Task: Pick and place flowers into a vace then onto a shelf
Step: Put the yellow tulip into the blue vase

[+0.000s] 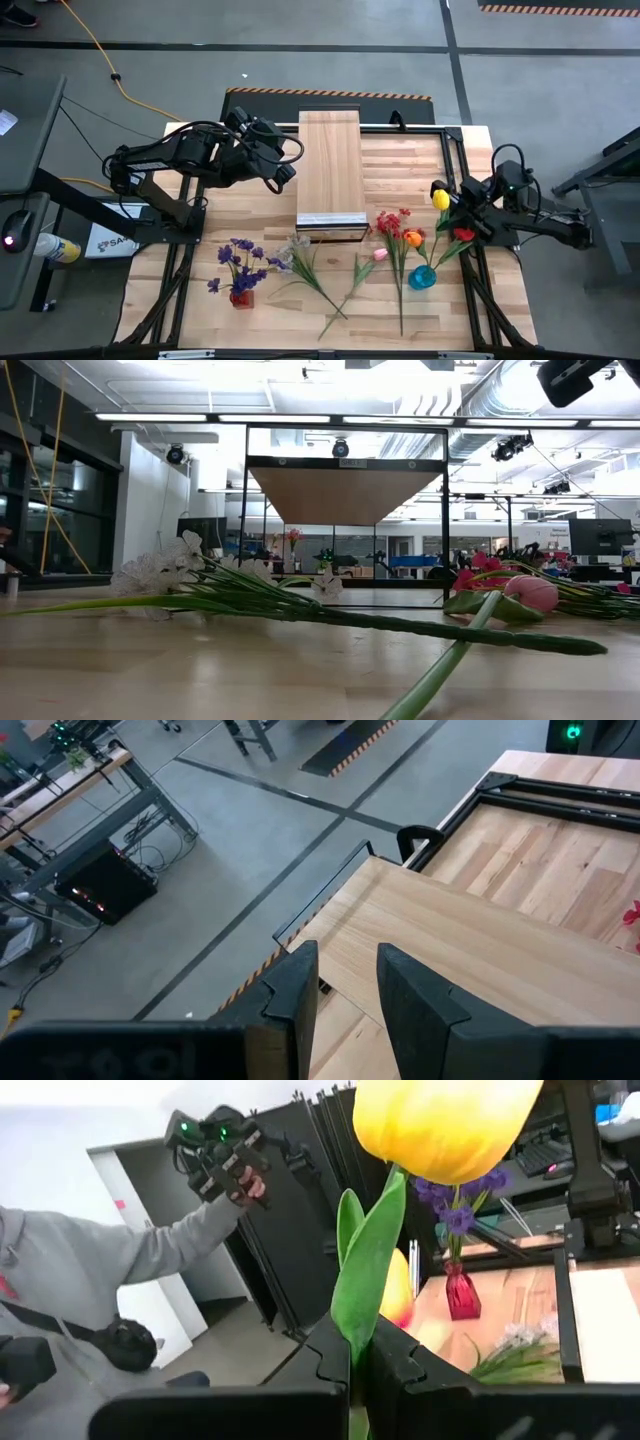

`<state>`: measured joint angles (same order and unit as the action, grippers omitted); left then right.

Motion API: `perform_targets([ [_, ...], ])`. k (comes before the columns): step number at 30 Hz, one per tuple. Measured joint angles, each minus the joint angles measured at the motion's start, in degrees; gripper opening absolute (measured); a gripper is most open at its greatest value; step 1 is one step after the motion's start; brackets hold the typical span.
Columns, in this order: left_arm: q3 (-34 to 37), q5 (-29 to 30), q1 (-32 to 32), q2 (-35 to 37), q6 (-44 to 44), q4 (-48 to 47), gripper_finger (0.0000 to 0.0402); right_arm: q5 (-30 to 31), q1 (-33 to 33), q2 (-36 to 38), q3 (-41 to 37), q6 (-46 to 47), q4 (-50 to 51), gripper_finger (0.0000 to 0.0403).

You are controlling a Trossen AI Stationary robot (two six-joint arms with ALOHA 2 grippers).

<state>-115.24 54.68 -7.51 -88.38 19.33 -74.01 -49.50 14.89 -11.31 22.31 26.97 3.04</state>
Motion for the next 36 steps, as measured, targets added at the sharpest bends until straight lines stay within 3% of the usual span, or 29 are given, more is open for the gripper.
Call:
perform_targets([
  [18,0.0,0.0,0.0,0.0,0.0,-0.1,0.0138,7.0,-7.9,0.0,0.0,1.0,2.9,0.0008],
  [36,0.0,0.0,0.0,0.0,0.0,-1.1,0.0138,7.2,-10.2,0.0,0.0,2.9,3.2,0.0024],
])
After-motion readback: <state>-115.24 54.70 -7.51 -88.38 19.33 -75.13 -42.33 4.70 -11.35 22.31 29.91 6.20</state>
